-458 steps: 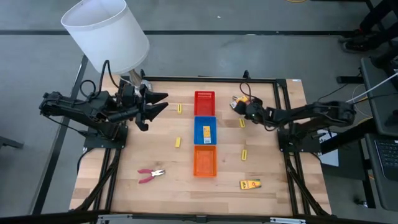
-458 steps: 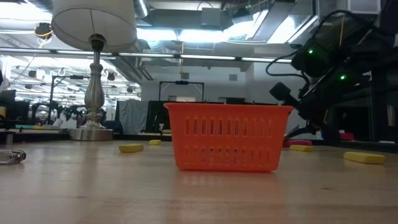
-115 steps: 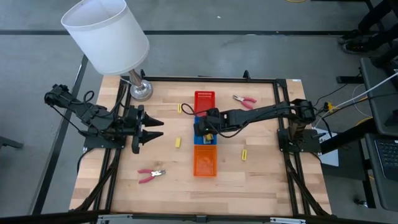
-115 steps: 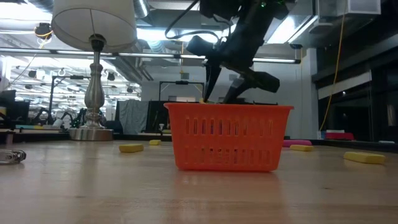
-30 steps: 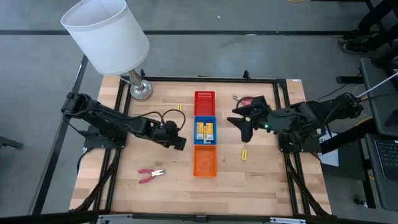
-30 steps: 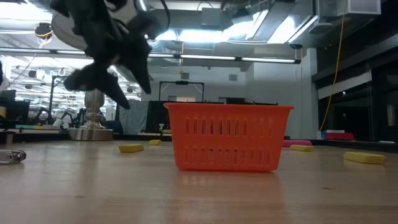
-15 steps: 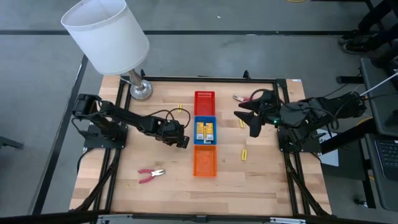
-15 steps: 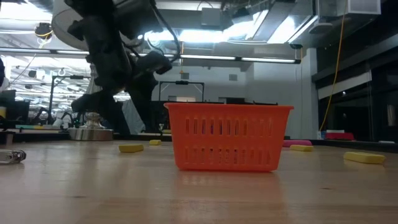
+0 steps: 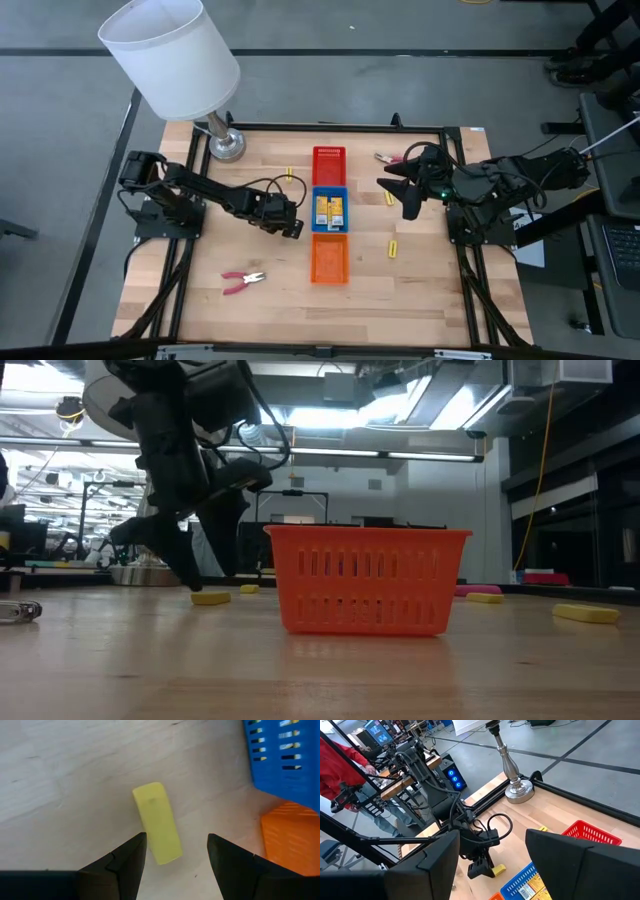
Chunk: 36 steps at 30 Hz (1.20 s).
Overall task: Pick & Place School Supplies
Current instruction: Put the yellow eraser into the orange bin
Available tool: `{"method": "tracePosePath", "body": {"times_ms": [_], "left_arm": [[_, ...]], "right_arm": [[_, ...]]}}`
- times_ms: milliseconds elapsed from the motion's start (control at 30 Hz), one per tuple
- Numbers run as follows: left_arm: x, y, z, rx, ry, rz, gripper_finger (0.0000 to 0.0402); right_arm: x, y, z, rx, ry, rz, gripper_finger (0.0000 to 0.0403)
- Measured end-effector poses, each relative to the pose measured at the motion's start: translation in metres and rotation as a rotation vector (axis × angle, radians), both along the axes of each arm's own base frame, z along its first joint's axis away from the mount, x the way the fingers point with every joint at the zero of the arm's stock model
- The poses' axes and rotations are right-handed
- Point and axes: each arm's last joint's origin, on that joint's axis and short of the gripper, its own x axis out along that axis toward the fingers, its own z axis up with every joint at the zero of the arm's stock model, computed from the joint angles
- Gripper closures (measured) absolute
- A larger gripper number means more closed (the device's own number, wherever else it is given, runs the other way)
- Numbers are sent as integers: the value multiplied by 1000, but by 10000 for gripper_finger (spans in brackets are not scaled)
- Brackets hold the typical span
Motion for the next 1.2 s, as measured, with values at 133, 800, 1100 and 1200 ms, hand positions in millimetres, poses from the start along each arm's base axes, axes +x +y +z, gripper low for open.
{"method": "tracePosePath", "body": {"times_ms": [133,800,1100,1200], "left_arm": [[0,0,0,6,-1,-3,194],[9,3,-10,2,-17,-4,194],[5,3,-10,5,18,-15,194],[4,3,-11,3,26,-16,194]], "right_arm": [[0,0,0,17,-6,-5,170],[0,0,0,19,-6,-6,170],[0,0,0,21,-7,-6,170],[0,0,0,24,-8,-7,170]]}}
